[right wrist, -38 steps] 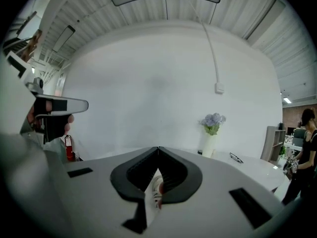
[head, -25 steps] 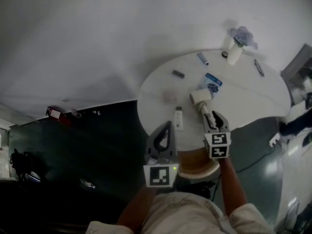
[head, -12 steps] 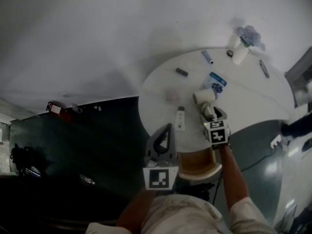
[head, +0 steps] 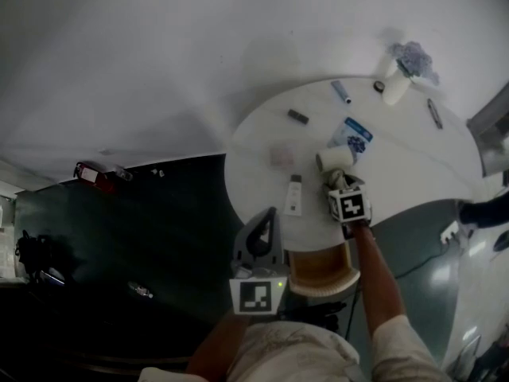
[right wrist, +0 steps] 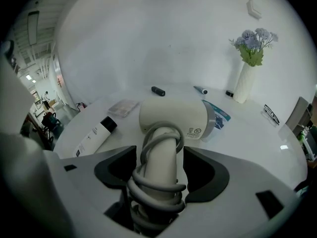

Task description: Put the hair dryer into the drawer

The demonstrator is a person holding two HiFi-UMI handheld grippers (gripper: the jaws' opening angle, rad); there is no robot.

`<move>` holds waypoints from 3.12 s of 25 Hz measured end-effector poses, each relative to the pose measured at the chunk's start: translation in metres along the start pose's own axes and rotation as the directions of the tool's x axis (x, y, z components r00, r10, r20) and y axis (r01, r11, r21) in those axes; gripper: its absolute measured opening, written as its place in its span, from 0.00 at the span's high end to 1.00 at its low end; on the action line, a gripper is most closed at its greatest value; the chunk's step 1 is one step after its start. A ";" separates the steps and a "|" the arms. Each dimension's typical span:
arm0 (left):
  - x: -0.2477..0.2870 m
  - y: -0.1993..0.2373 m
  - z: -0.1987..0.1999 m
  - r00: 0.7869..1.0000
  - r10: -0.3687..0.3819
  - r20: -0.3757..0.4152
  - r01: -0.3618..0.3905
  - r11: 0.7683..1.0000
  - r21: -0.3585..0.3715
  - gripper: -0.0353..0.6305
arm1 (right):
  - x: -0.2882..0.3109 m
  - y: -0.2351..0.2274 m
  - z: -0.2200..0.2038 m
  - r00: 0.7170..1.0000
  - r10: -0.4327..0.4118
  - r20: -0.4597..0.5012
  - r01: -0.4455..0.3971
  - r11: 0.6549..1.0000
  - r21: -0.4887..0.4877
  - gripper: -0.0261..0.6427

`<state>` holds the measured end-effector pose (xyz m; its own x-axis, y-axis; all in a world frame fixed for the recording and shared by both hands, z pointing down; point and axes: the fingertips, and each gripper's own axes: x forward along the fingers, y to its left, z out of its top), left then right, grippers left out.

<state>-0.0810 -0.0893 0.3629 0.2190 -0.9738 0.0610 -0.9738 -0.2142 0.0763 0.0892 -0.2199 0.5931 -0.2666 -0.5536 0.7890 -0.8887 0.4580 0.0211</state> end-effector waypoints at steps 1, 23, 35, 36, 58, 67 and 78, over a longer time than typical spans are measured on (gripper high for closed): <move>0.000 0.001 -0.002 1.000 0.003 -0.005 -0.003 1.000 -0.005 0.95 | 0.002 -0.001 -0.002 1.000 -0.001 -0.010 0.001 1.000 0.003 0.53; -0.003 -0.001 -0.008 0.999 -0.014 -0.033 0.014 1.000 -0.005 0.95 | 0.004 0.000 -0.007 1.000 0.010 -0.022 -0.009 0.997 0.072 0.56; -0.002 -0.001 -0.002 1.000 -0.025 -0.014 0.025 1.000 0.007 0.95 | -0.035 0.017 -0.007 0.998 -0.007 0.057 0.005 0.999 0.039 0.57; -0.002 -0.002 -0.001 1.000 -0.028 -0.012 0.028 1.000 0.011 0.95 | -0.042 0.019 -0.005 0.998 -0.006 0.067 0.003 0.999 0.045 0.57; 0.008 -0.024 0.030 0.994 -0.088 0.067 0.088 0.996 0.007 0.95 | -0.253 0.063 0.092 0.756 -0.054 0.652 0.049 0.998 0.026 0.57; 0.004 -0.037 0.042 0.989 -0.115 0.093 0.114 0.993 0.017 0.95 | -0.306 0.066 0.096 0.627 -0.113 0.771 0.100 0.993 0.064 0.57; -0.001 -0.048 0.035 0.986 -0.148 0.083 0.146 0.989 0.020 0.95 | -0.311 0.058 0.065 0.723 -0.117 0.681 0.116 0.992 0.046 0.57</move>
<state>-0.0370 -0.0810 0.3243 0.3545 -0.9345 -0.0333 -0.9323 -0.3560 0.0645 0.0962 -0.0662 0.3095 -0.3432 -0.9273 0.1492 -0.9300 0.3578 0.0841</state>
